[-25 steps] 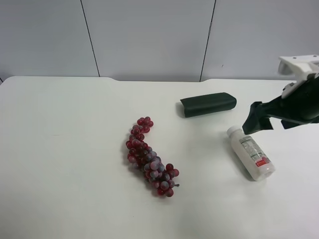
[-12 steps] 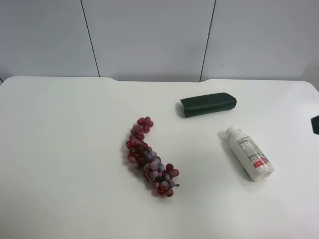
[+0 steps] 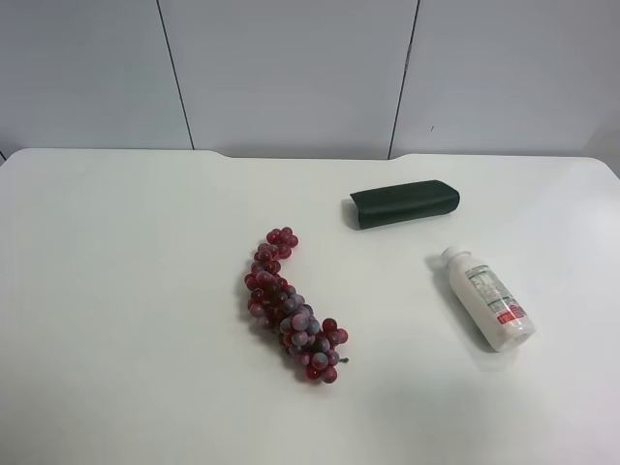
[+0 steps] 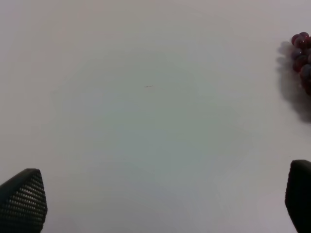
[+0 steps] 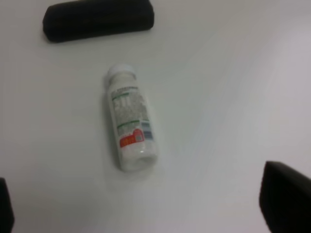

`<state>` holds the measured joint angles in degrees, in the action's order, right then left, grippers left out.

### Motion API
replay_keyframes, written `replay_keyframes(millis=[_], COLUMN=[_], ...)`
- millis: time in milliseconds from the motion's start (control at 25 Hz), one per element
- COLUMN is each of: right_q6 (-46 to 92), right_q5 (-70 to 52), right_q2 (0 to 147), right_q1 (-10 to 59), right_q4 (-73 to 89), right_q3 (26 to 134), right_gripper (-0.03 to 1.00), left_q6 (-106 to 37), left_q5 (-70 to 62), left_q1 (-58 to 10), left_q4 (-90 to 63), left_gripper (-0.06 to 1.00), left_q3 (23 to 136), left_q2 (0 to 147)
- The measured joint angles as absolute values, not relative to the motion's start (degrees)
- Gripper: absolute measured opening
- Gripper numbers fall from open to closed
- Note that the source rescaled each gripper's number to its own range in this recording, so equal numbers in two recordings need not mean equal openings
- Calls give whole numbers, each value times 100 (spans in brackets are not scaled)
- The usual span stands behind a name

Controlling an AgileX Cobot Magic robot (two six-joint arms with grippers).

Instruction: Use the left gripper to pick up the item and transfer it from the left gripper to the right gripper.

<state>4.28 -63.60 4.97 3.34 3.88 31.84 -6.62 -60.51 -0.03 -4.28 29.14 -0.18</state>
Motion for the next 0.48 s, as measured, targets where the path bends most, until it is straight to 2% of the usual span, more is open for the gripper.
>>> replay_keyframes(millis=[480], right_q6=[386], right_q5=[-6153], right_q2=[43], right_q1=[334], right_q4=[364], right_q3=[2885], right_gripper=[100], left_q6=[-639], left_q5=[-6051], left_q1=[-3], left_q4=[-410], left_gripper=[97], left_q3=[2914], left_q2=[-18])
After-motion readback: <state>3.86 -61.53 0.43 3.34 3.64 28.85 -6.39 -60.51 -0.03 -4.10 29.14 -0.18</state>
